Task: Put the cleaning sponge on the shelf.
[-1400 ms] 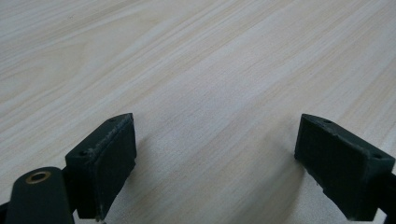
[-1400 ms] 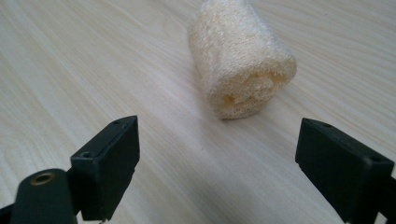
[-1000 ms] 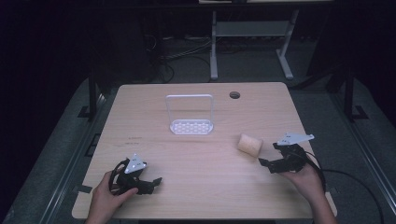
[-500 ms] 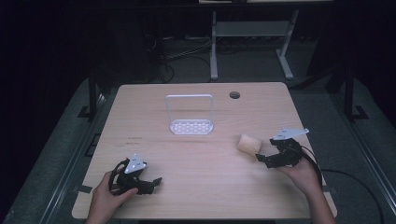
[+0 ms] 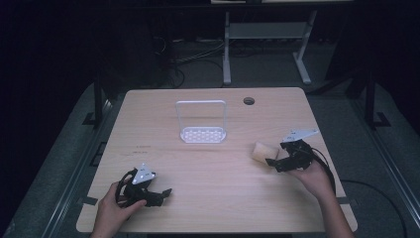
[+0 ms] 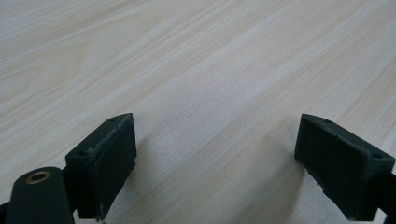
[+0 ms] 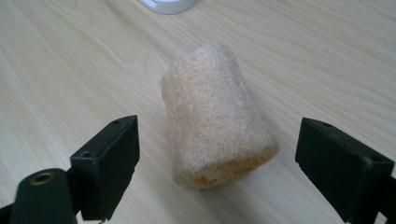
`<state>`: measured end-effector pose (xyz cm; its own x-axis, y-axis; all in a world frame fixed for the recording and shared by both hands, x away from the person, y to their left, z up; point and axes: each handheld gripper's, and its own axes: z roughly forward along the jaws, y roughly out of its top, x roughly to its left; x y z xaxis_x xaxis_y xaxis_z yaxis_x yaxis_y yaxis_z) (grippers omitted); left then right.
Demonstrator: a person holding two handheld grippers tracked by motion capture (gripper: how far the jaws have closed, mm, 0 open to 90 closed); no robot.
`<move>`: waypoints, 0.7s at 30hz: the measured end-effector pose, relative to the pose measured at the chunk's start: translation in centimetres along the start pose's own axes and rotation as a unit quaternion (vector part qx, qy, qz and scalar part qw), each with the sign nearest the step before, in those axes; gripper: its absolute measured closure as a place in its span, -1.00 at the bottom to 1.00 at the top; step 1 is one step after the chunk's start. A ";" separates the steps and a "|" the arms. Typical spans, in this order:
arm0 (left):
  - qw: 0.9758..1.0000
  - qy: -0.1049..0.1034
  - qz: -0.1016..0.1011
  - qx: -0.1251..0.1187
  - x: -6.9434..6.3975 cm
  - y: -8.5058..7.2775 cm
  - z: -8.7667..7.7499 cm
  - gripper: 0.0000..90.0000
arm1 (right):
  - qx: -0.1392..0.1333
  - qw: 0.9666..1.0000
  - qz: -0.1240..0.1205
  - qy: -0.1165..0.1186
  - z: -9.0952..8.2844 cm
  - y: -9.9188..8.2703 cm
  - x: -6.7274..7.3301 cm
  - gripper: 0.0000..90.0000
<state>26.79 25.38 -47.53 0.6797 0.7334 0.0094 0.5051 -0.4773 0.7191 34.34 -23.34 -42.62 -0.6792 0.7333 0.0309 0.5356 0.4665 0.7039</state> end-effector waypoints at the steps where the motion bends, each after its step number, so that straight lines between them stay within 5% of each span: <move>1: 1.000 0.000 0.000 0.000 0.0 0.0 0.0 -0.73 | 0.000 1.000 0.000 0.000 0.0 0.0 0.0 -0.70; 21: 1.000 0.000 -0.004 -0.002 -0.1 0.0 0.0 -0.73 | 0.019 1.000 -0.009 0.018 2.5 1.8 -0.4 -0.69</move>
<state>26.76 25.33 -47.55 0.6761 0.7368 0.0029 0.5081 -0.4690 0.7224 36.78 -21.56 -43.13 -0.7059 0.7069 0.0452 0.5418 0.4977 0.6774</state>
